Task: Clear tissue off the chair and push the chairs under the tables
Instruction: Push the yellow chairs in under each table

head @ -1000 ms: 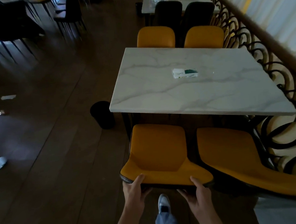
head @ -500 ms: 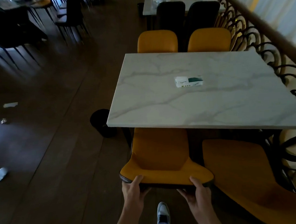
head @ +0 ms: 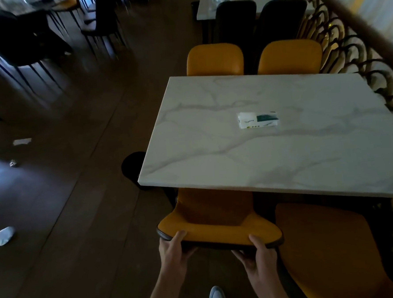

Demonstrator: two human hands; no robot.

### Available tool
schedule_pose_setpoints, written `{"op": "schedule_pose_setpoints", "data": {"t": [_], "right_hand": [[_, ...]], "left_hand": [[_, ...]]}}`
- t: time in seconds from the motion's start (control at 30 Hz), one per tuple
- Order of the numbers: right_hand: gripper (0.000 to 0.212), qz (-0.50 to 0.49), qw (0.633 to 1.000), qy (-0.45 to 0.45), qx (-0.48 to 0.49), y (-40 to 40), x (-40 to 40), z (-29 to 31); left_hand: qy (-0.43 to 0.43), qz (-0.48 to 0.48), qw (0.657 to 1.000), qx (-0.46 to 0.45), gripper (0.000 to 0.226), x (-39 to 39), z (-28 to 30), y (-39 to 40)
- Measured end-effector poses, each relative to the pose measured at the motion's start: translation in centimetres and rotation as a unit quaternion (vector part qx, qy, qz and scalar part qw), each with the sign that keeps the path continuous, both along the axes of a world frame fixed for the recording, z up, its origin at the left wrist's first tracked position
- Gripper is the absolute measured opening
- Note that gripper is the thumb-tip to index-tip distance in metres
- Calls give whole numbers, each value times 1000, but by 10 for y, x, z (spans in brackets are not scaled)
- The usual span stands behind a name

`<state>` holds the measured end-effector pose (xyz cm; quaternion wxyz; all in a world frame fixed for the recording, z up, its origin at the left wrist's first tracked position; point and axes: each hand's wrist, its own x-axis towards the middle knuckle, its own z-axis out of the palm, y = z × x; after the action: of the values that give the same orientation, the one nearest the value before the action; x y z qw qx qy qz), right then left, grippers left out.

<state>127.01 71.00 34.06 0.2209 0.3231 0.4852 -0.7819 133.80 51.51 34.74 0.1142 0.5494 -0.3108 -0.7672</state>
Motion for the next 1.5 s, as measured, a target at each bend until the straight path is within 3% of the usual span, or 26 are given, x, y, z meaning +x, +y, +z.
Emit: {"op": "schedule_pose_setpoints", "data": {"t": [0.13,0.73,1.27,1.5], "right_hand": [[40,-33,996,-79,-37,-8,-27,7],[41,-16,995,-41,-84,-31,-70,5],[40,9,997,-38,-64,-43,-88,10],[43,72,995,-63,8,-36,-91,15]], "left_hand": [[-7,1,1000,10,49,-17,4,-7],[32,-9,999,3,32,-63,5,-30],[21,-9,1000,-7,43,-82,-5,-46],[21,-54,998,-11,52,-78,-3,-49]]}}
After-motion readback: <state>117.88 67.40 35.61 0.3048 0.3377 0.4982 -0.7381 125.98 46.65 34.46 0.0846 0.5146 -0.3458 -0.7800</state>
